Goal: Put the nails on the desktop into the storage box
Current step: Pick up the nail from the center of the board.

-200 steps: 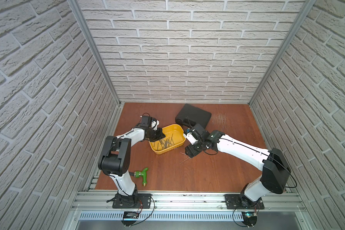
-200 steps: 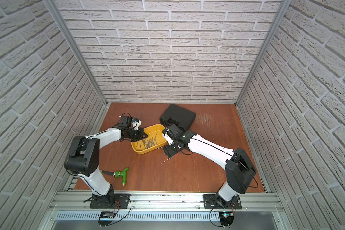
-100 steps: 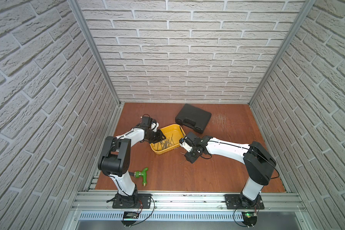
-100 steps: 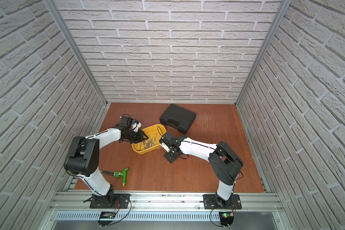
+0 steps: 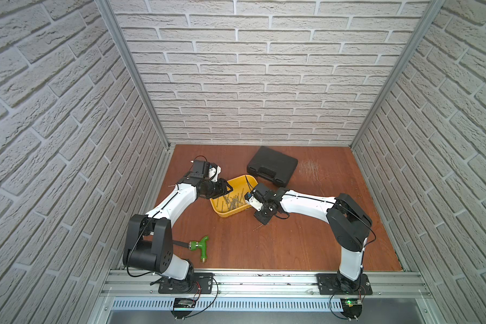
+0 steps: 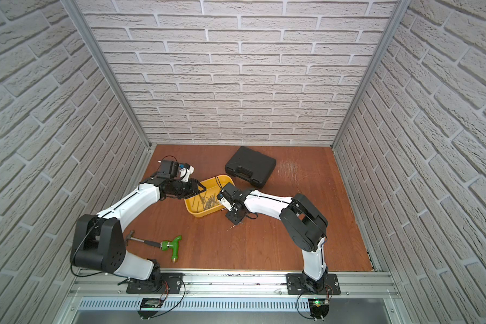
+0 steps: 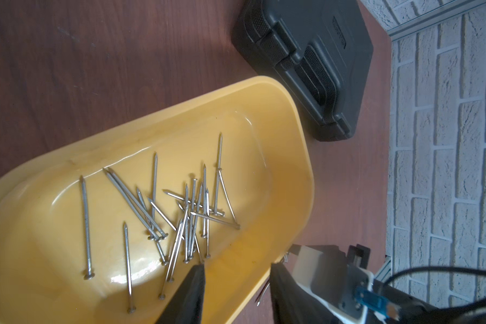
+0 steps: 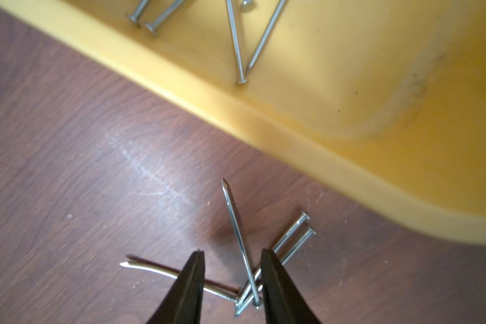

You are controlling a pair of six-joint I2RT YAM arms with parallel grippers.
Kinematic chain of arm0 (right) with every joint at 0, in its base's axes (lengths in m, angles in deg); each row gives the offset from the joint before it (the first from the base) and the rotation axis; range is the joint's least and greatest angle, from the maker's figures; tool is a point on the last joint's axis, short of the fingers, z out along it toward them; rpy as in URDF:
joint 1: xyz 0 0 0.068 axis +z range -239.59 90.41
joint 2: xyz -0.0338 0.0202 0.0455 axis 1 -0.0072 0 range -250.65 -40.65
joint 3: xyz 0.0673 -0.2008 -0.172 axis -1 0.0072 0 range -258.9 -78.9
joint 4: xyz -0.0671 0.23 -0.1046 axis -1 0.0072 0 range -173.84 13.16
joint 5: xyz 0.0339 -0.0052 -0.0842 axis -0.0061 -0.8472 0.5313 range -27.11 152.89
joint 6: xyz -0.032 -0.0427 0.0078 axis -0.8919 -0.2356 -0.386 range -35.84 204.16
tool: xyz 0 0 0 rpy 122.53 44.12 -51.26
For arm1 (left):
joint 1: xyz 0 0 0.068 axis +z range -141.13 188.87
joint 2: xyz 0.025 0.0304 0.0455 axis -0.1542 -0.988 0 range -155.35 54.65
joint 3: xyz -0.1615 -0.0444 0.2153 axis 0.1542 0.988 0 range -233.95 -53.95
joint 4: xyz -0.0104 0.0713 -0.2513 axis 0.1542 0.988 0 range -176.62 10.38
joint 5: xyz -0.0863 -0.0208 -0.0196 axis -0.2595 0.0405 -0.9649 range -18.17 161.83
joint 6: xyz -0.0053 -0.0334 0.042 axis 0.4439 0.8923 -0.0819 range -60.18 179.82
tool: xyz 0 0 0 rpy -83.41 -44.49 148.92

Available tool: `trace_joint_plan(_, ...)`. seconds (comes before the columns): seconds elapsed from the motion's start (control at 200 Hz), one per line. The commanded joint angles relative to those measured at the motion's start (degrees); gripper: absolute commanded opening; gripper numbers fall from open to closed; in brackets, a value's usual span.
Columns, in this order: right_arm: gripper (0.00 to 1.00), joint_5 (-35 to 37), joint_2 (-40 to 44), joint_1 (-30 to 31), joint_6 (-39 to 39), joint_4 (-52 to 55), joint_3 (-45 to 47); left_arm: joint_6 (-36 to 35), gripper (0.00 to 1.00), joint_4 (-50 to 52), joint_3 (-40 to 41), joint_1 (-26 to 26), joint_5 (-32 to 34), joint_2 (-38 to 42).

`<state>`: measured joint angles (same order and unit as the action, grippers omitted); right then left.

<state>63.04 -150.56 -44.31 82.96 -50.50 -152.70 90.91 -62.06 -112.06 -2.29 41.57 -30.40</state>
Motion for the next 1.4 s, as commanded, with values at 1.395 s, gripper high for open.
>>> trace_joint_plan(1.395,0.02,-3.5,13.8,-1.8,5.4,1.2,2.1,5.2,0.59,-5.5,5.2,2.7,-4.1,11.0)
